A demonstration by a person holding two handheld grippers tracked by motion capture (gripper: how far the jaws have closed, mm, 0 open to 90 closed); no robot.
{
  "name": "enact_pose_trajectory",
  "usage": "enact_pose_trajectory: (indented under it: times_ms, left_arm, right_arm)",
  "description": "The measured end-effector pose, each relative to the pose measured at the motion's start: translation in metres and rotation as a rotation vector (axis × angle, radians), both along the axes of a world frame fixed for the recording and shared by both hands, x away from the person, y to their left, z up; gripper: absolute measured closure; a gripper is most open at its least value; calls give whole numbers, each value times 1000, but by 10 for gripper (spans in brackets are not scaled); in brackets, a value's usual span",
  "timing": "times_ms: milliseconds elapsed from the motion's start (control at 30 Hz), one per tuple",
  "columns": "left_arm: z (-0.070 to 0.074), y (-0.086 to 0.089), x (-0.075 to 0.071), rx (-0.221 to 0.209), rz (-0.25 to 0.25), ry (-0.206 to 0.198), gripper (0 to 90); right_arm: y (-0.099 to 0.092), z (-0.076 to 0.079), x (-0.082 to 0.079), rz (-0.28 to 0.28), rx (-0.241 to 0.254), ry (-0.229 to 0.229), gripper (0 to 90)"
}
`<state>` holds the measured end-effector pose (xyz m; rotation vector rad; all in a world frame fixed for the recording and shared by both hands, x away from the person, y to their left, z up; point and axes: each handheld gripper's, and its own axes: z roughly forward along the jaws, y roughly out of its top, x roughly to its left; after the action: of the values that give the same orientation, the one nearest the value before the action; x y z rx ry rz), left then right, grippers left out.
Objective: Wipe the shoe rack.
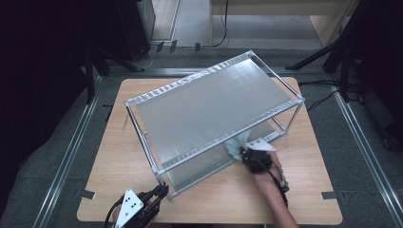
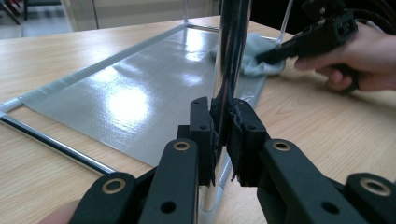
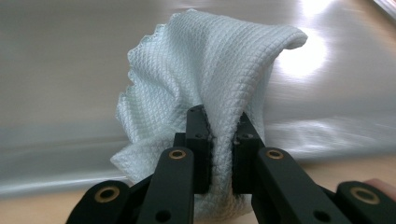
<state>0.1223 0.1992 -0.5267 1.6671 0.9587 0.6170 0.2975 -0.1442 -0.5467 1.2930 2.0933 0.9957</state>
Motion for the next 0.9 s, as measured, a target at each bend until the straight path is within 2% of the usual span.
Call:
enact_pose_trajectory:
  times_ms: [33,67,133,167,200,233,267,300,333,367,400,467,567,600,667,700,767,800,867,900]
  left_arm:
    - [0,0,0,-1,1,1,812]
    - [0,0,0,-2,0,-1,812]
    - [0,0,0,-4,-2,-1,812]
    - [0,0,0,-5,-3,-1,812]
    - [0,0,0,-4,-3,-2,812]
    - [0,0,0,-4,-3,-2,812]
    - [-1,1,0,-4,-4,-3,812]
    - [-1,1,0,-4,-4,-3,812]
    - [-1,1,0,-3,-5,-4,812]
    - [-1,1,0,-3,-5,-4,812]
    - [-1,1,0,1,-6,-6,812]
    - [-1,1,0,3,-5,-6,812]
    - [-1,1,0,3,-5,-6,813]
    - [-1,1,0,3,-4,-6,813]
    - [-1,1,0,1,-4,-5,812]
    - [-1,1,0,1,-4,-5,812]
    - [-1,1,0,1,-4,-5,812]
    - [-1,1,0,1,-4,-5,812]
    - [-1,1,0,2,-4,-6,812]
    - [-1,1,0,2,-4,-6,812]
  right_arm:
    - [0,0,0,0,0,0,816]
    - [9,0,-4,28,-8,-1,816]
    - [38,-1,-17,112,-14,3,815]
    - [64,-3,-32,186,-14,5,816]
    - [74,-3,-37,217,-7,11,816]
    - [74,-3,-37,217,-7,11,816]
    - [99,-2,-54,326,33,49,815]
    - [99,-2,-54,326,33,49,815]
    - [116,-2,-67,403,58,66,813]
    - [116,-2,-67,403,58,66,813]
    - [130,-1,-79,475,56,69,808]
    - [134,0,-83,523,47,72,800]
    - [128,1,-79,530,38,65,794]
    - [121,1,-73,511,47,83,796]
    - [98,2,-57,431,24,75,799]
    - [98,2,-57,431,24,75,799]
    - [77,3,-43,356,3,66,799]
    - [52,3,-28,262,10,67,800]
    - [31,3,-16,196,11,60,800]
    - [31,3,-16,196,11,60,800]
